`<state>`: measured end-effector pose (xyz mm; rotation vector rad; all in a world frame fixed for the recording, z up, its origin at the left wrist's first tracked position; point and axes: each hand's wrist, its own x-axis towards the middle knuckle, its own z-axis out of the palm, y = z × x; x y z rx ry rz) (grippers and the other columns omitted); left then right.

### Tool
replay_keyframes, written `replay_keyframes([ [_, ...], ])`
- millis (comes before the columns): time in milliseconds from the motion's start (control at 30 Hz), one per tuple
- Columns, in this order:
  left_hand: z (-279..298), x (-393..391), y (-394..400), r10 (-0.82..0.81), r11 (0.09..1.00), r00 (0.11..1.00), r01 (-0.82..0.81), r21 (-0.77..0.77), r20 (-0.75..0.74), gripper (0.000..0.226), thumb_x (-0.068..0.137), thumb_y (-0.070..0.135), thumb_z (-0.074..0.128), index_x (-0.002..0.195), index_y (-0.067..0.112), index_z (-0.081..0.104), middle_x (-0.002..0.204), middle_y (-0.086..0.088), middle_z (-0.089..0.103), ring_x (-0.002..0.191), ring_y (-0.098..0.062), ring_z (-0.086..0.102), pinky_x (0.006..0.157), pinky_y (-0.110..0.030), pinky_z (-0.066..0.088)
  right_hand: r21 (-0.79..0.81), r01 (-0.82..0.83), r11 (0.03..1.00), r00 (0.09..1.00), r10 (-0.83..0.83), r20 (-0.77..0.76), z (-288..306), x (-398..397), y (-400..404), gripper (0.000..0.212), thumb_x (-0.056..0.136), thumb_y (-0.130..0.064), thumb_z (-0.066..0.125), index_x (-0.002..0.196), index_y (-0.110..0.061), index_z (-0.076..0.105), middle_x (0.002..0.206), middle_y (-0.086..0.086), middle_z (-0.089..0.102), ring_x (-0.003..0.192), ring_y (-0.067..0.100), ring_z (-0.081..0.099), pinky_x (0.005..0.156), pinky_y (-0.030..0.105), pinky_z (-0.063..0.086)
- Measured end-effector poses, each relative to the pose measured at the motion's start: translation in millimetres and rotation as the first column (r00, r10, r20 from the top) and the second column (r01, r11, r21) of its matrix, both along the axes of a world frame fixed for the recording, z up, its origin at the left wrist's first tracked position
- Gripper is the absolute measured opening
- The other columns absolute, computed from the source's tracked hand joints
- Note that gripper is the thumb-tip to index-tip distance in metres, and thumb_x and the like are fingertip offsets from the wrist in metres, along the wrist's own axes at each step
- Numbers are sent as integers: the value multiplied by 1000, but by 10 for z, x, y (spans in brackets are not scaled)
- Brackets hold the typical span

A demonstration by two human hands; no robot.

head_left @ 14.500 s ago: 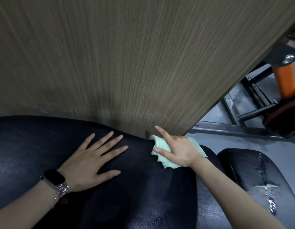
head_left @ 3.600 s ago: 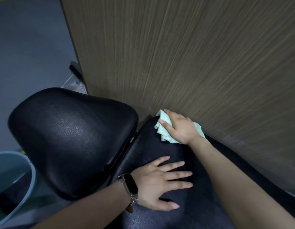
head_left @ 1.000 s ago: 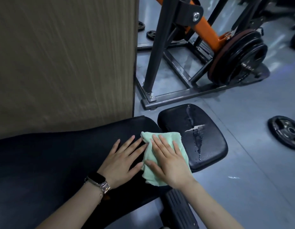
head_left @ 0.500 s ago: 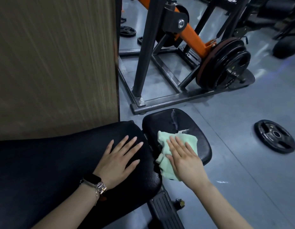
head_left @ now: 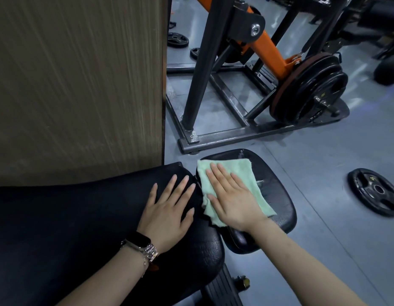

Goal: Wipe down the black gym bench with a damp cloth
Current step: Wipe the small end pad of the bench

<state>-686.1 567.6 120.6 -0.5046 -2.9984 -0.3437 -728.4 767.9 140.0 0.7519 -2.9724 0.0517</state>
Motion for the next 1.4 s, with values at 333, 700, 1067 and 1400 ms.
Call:
replay_keyframes([
  [333, 2, 4, 11, 9, 1000, 1000, -8, -24, 5, 59, 94, 50, 27, 145, 20, 32, 153, 5, 27, 143, -17, 19, 109, -48, 11, 1, 4, 1000, 999, -4, 47, 4, -451, -184, 75, 89, -50, 3, 152, -13, 19, 159, 3, 15, 148, 15, 5, 114, 28, -5],
  [700, 119, 15, 23, 25, 1000, 992, -23, -18, 127, 72, 85, 56, -3, 151, 28, 4, 156, 15, -9, 142, -7, -18, 114, -45, -8, -23, 9, 1000, 999, -7, 53, 23, 84, 53, 63, 98, -43, 20, 150, -9, 26, 158, 5, 19, 147, 17, 13, 116, 35, 9],
  [1067, 146, 16, 39, 31, 999, 987, -26, -30, 161, 75, 82, 57, -5, 151, 27, 5, 157, 14, -8, 143, -9, -15, 114, -46, -5, 20, -8, 1000, 1000, 7, 23, 61, 864, 360, 57, 100, -38, 26, 148, -8, 32, 157, 6, 25, 146, 19, 18, 115, 39, 18],
  [1400, 127, 15, 45, 33, 999, 988, -28, -34, 152, 75, 82, 56, -5, 150, 27, 3, 157, 14, -10, 142, -9, -16, 113, -46, -7, -2, 46, 999, 996, -46, 81, 38, 403, 244, 62, 98, -45, 17, 151, -12, 25, 158, 2, 17, 147, 14, 10, 118, 36, 12],
])
